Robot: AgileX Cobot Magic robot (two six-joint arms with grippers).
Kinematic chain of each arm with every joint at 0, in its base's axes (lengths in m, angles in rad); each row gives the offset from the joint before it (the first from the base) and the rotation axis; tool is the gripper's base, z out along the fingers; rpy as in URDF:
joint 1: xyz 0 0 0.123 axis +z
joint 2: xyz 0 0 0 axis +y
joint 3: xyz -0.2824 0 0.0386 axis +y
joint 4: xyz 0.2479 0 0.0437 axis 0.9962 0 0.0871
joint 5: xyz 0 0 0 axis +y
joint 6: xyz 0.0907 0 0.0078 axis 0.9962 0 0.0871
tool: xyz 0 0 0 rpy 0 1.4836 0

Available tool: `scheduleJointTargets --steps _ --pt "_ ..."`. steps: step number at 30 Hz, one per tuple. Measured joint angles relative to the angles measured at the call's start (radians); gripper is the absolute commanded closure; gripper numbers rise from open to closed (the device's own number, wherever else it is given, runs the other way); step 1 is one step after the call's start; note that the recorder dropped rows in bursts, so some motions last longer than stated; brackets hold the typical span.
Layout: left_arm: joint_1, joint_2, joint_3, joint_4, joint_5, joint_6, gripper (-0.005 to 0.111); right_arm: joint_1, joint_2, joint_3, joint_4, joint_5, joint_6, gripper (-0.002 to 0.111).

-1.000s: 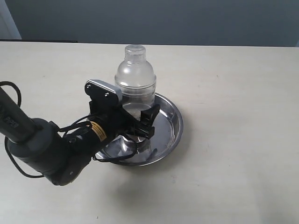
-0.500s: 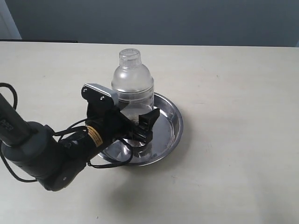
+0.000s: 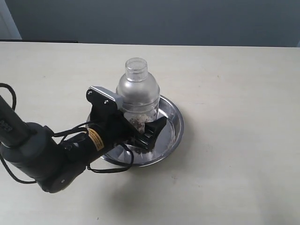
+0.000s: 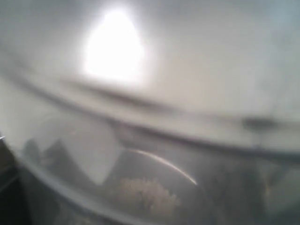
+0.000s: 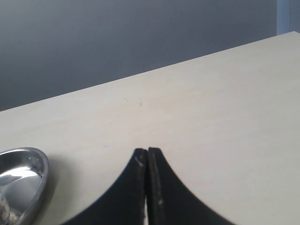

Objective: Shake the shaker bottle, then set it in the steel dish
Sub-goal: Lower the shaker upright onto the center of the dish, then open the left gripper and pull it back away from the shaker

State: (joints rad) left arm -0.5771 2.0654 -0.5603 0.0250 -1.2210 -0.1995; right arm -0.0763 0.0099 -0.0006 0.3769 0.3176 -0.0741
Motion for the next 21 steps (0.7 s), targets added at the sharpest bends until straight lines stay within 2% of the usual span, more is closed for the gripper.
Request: scheduleJointTargets --steps 17,21 --pt "0.0 -0.126 0.027 -0.004 0.008 0.0 0.003 0.0 0.0 0.0 0.0 0.0 0.0 0.109" --pt "0.0 -0.185 0.059 -0.031 0.008 0.059 0.003 0.0 0.0 0.0 0.0 0.0 0.0 0.109"
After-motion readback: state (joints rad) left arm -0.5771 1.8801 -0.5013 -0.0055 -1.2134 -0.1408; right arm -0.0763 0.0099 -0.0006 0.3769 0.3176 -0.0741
